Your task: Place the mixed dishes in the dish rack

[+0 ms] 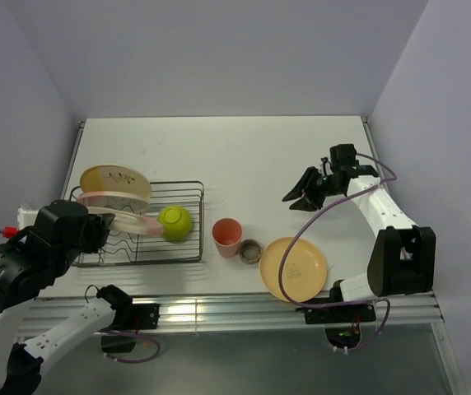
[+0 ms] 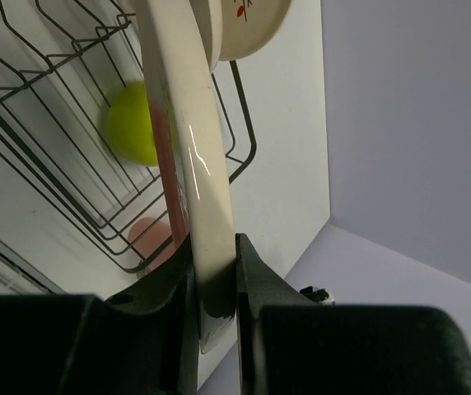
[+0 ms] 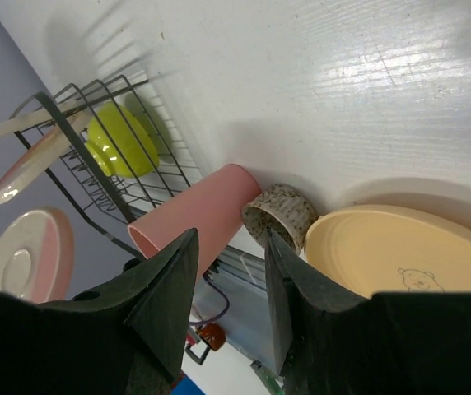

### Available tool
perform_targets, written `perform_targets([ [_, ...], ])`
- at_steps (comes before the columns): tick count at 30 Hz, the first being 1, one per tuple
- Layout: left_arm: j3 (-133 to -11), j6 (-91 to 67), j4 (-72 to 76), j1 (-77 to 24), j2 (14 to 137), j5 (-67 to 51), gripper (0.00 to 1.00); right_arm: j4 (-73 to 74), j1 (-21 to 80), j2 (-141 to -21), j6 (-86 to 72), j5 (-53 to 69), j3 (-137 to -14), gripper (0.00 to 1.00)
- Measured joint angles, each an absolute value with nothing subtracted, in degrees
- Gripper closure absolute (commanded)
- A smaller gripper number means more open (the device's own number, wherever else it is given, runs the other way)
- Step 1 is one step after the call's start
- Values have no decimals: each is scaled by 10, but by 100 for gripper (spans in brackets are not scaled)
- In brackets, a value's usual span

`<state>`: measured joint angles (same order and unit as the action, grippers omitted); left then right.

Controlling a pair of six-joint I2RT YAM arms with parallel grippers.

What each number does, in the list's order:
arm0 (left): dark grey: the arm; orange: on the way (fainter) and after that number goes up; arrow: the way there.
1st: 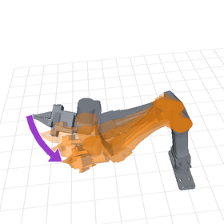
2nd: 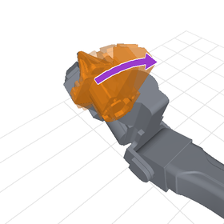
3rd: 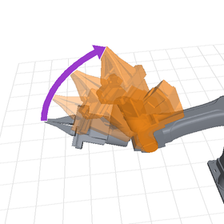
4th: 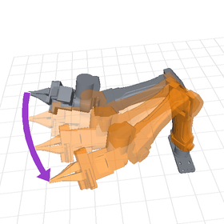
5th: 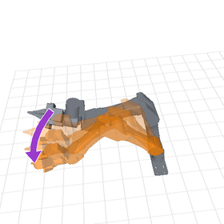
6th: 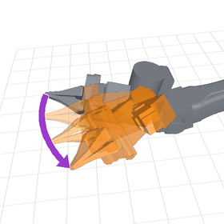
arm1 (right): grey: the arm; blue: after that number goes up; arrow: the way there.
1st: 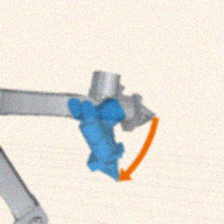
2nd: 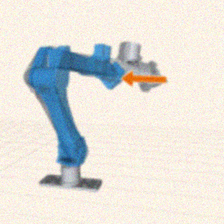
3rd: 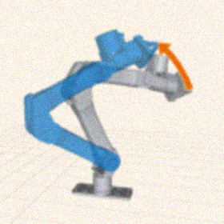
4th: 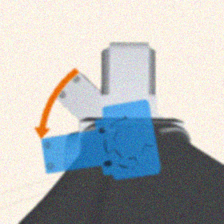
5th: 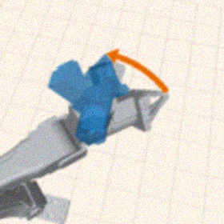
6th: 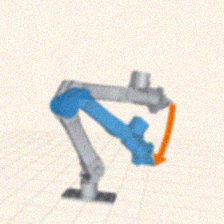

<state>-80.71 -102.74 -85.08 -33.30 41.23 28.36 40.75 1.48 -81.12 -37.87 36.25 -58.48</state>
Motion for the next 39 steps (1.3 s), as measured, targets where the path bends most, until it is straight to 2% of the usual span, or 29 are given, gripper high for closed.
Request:
perform_targets([
  [22, -703, -1028, -746, -329, 464, 346, 100, 452, 15, -894, -329, 360, -620, 55],
  [39, -703, -980, -706, -213, 513, 341, 100, 465, 11, -948, -318, 373, -642, 56],
])
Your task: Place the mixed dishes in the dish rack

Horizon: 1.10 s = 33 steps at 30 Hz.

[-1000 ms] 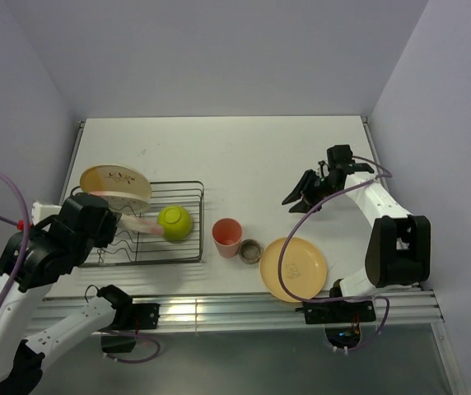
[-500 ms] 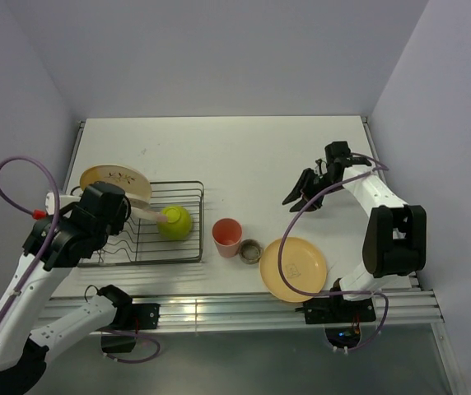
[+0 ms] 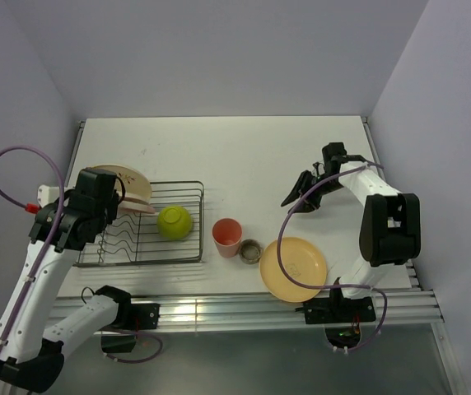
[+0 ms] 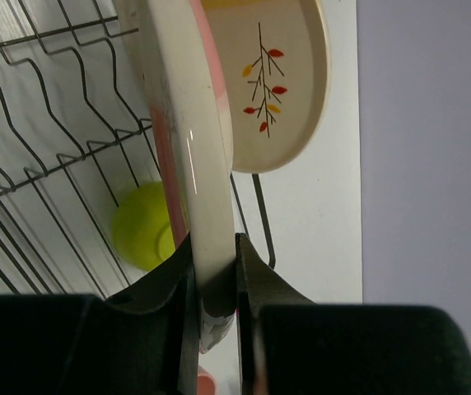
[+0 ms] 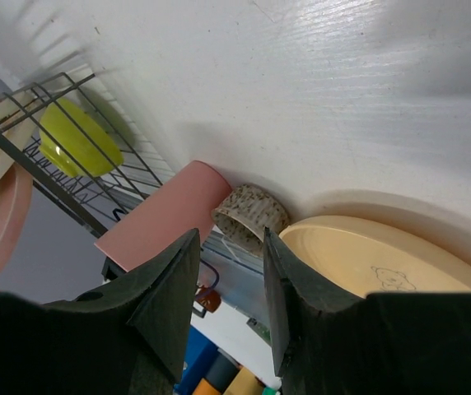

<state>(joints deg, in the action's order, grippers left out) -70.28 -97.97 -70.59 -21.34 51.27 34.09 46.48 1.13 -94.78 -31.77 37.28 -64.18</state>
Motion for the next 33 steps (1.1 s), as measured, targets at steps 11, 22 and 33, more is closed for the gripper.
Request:
perform_targets([
  [11, -693, -892, -663, -77, 539, 281, 100, 469, 11, -970, -318, 378, -659, 56],
  [22, -668, -876, -643, -26, 568, 234, 100, 469, 11, -970, -317, 372, -661, 56],
  [33, -659, -844, -610, 20, 630, 194, 78, 498, 11, -920, -312, 238, -599, 56],
])
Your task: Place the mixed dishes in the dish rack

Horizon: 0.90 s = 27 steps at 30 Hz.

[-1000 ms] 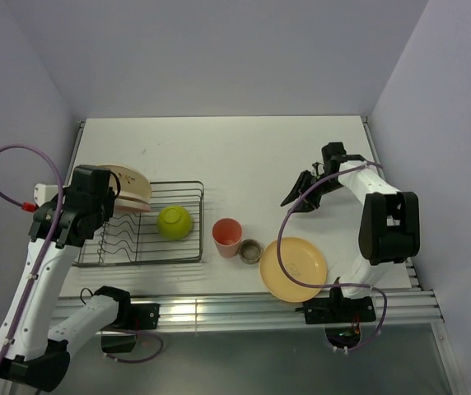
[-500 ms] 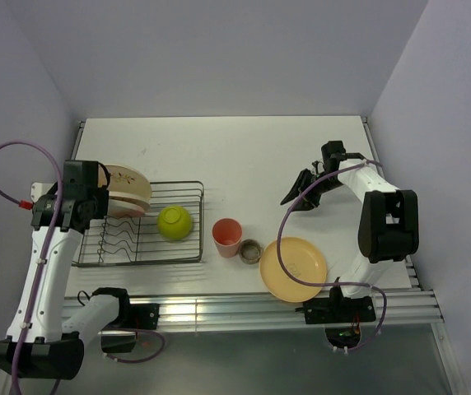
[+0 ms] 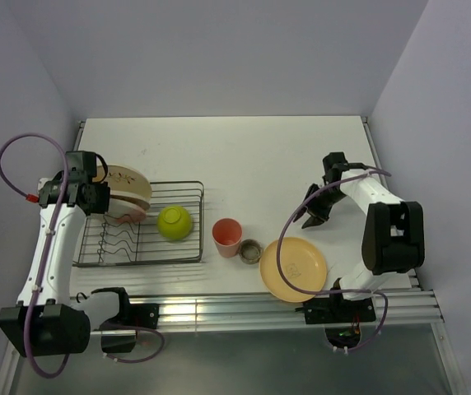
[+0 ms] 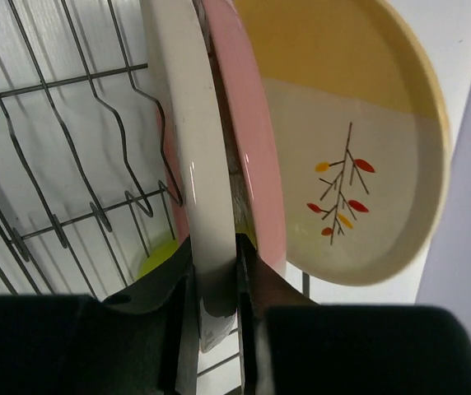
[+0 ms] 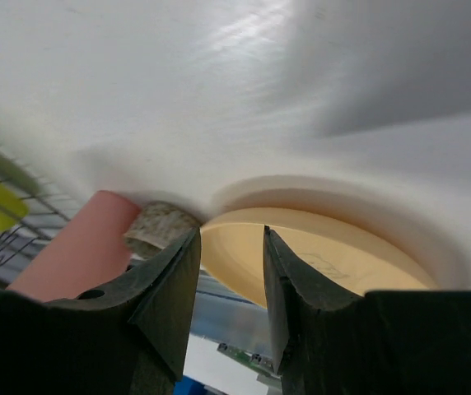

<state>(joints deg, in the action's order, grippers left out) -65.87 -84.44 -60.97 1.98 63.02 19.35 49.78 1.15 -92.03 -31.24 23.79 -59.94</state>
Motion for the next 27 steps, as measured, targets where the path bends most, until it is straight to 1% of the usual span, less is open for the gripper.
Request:
perform_targets([
  [2, -658, -836, -608, 25, 644, 184, 67, 508, 11, -908, -315, 211, -584, 56],
  [3, -657, -832, -609, 27, 650, 180, 54, 514, 11, -902, -316, 197, -578, 56],
  [4, -656, -826, -607, 27, 654, 176, 47, 520, 11, -897, -317, 185, -573, 57],
  [5, -656, -822, -604, 27, 655, 173, 37, 524, 11, -892, -318, 174, -569, 57],
  [7, -656, -815, -597, 27, 655, 167, 28, 527, 11, -882, -319, 156, -562, 57],
  [8, -656, -813, -594, 27, 655, 166, 22, 528, 11, -877, -319, 152, -557, 57],
  [10, -656, -804, -589, 29, 655, 162, 16, 535, 11, -862, -319, 139, -547, 57],
  [11, -656, -801, -589, 29, 655, 161, 9, 538, 12, -857, -319, 134, -543, 57],
  [12, -656, -798, -589, 30, 655, 159, 6, 540, 13, -853, -318, 130, -541, 57],
  [14, -656, -795, -589, 30, 655, 152, 1, 543, 13, -845, -318, 126, -532, 57],
  [21, -679, -786, -589, 30, 633, 115, 1, 548, 14, -813, -316, 113, -489, 57],
  [23, -689, -784, -589, 30, 615, 98, 1, 549, 15, -811, -314, 114, -484, 60],
  [25, -697, -781, -589, 30, 596, 81, 1, 548, 16, -808, -314, 114, -484, 66],
  [27, -706, -777, -590, 30, 582, 64, 1, 547, 18, -805, -315, 114, -484, 69],
])
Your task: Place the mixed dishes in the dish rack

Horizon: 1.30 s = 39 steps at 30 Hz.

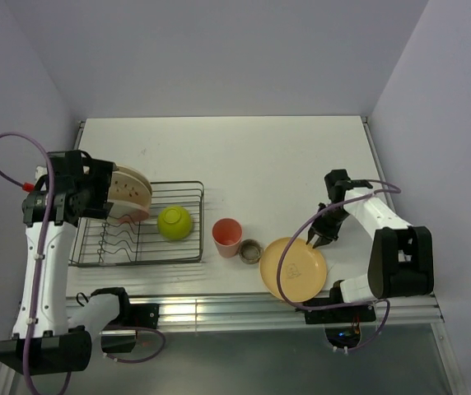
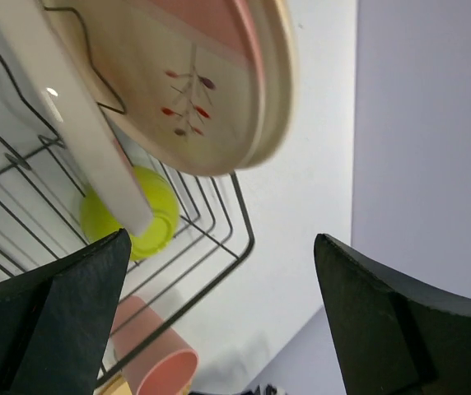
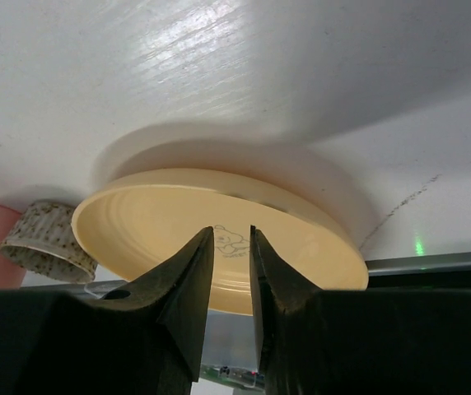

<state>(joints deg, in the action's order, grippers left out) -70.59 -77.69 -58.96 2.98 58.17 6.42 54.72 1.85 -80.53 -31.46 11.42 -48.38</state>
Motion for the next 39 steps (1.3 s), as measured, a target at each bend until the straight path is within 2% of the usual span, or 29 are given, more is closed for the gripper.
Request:
perform_targets([
  [9, -759, -711, -564, 13, 554, -7, 1, 489, 75, -867, -336, 125, -474, 69],
  [15, -810, -664, -534, -86, 583, -28, 1, 468, 110, -945, -356, 140, -507, 68],
  [22, -895, -601, -509, -220, 649, -35, 1, 483, 113, -1095, -360, 131, -710, 68],
  [26, -950, -559, -510, -264, 706, -39, 1, 469, 113, -1147, -359, 124, -819, 67],
  [32, -1008, -487, -516, -297, 783, -61, 1, 481, 113, -1109, -348, 112, -841, 61],
  [39, -1056, -407, -516, -339, 853, -78, 1, 512, 106, -955, -326, 76, -760, 51],
])
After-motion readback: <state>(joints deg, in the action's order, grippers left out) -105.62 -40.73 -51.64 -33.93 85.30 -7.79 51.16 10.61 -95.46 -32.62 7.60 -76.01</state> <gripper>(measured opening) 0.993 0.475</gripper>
